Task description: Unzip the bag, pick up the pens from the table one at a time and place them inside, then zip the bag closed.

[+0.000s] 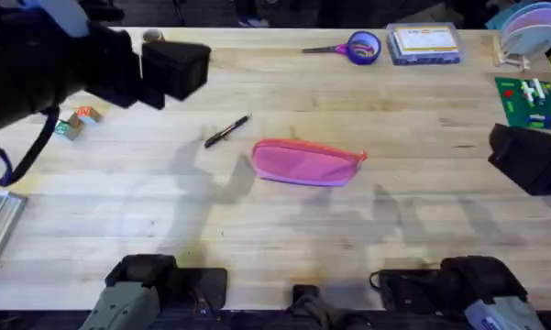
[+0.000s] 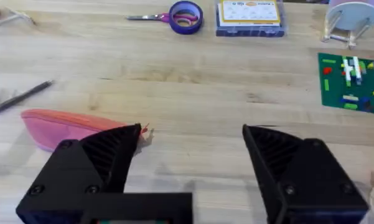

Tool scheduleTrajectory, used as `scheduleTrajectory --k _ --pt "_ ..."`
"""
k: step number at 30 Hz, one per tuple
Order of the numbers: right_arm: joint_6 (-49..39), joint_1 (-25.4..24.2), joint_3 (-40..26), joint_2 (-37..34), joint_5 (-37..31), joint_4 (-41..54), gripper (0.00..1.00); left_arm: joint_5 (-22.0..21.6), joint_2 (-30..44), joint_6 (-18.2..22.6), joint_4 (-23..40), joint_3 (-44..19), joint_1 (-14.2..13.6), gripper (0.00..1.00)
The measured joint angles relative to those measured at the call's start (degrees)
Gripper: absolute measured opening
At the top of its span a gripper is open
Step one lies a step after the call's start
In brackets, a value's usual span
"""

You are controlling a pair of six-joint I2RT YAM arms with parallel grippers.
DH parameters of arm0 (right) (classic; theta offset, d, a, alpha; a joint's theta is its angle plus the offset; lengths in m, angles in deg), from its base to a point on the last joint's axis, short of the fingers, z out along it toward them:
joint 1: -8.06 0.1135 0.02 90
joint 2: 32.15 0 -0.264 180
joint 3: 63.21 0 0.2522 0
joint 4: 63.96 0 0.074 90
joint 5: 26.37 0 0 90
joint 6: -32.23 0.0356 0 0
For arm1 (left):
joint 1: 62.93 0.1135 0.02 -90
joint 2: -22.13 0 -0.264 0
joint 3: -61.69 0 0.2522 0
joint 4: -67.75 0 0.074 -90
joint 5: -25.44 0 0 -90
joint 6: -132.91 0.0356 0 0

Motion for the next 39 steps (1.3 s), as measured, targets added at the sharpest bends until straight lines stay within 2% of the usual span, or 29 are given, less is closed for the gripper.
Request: scheduleTrajectory --k 3,6,10,11,14,20,26,30,39 --pt "0.00 0.00 0.00 0.00 0.00 0.00 0.998 2.79 0.00 6.10 1.83 0.00 -0.02 0.993" --pt "0.00 0.00 0.00 0.01 0.00 0.00 0.998 6.43 0.00 16.68 6.93 -0.01 -0.02 0.994" --pt "0.00 0.00 0.00 0.00 0.00 0.00 0.998 12.01 0.00 35.40 14.62 -0.02 -0.02 0.994" --pt "0.00 0.00 0.00 0.02 0.00 0.00 0.998 15.46 0.00 46.99 16.91 -0.02 -0.02 0.993" --pt "0.00 0.00 0.00 0.02 0.00 0.00 0.998 17.62 0.00 53.60 16.95 -0.02 -0.02 0.993" --pt "0.00 0.00 0.00 0.01 0.00 0.00 0.998 19.26 0.00 58.62 17.09 -0.02 -0.02 0.993" --pt "0.00 0.00 0.00 0.00 0.00 0.00 0.998 19.36 0.00 59.89 17.13 -0.02 -0.02 0.993" --pt "0.00 0.00 0.00 0.00 0.00 0.02 0.998 17.93 0.22 60.30 18.48 -0.02 -0.02 0.993" --pt "0.00 0.00 0.00 0.02 0.00 0.00 0.998 20.23 12.14 60.52 21.31 -0.04 -0.02 0.993"
